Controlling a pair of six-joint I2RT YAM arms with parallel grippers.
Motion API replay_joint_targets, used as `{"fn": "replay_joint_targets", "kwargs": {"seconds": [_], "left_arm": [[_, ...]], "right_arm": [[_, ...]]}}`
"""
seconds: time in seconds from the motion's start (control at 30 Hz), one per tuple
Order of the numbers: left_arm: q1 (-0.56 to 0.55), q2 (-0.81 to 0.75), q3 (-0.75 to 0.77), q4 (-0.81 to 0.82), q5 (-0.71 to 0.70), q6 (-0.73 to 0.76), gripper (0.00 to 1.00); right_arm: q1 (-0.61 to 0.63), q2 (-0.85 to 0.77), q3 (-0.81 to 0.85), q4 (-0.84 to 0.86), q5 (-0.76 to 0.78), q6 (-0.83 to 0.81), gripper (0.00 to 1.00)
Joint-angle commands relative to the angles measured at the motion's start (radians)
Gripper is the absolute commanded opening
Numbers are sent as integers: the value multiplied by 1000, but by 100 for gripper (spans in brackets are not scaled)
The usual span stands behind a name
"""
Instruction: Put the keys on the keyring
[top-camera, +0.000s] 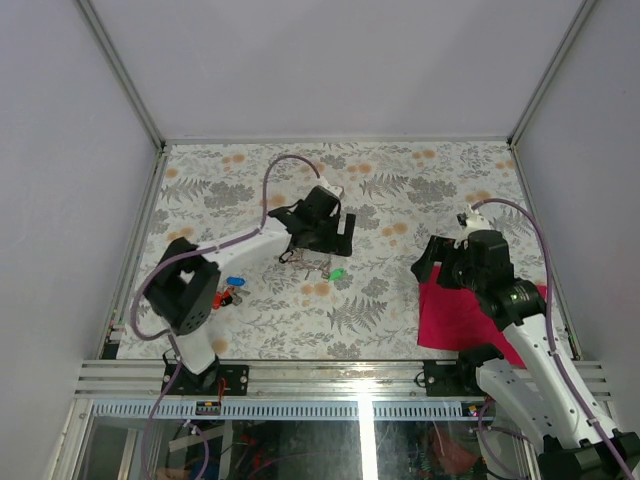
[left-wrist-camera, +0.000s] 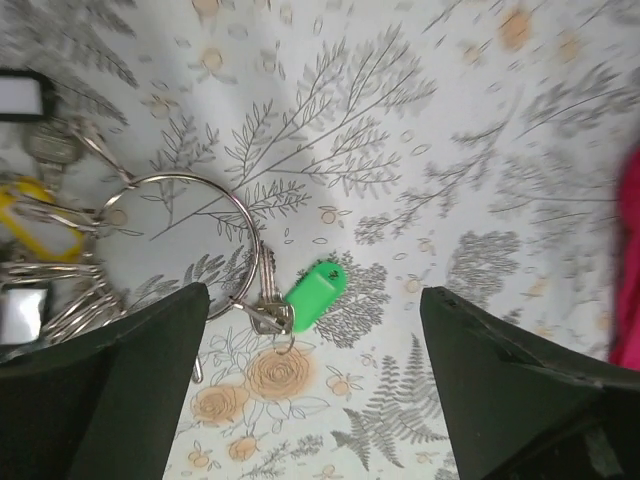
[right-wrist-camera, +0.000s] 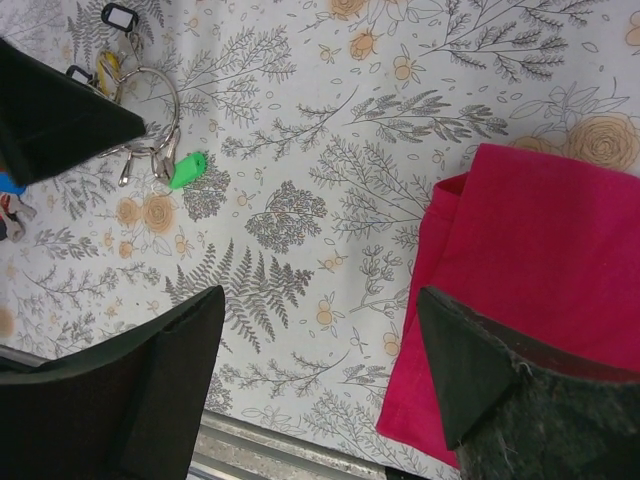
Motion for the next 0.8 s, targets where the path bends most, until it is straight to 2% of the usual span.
{"fn": "replay_joint_targets", "kwargs": {"seconds": [0.0,0.13,0.23,0.4,0.6,0.77], "left_arm": [[31,-131,-14,34,-56,19,92],[106,-192,-80,54,16,-11,92],[148,-238,-148,78,58,-34,91],[156,-255,-239,107,51,-58,86],[161,-214,-274,134,24,-90,76],[166,-175,-280,149,-6,-104,72]], "right_arm": [[-6,17,-8,82,-31,30,83],[-5,90,-16,157,-152,55,72],[-6,152,-43,278,-243,101,71],[-3,316,-62,452,-358,172,66],[49,546,-24,607,-373,229,60],[96,705,-5,755,-358,305,54]]}}
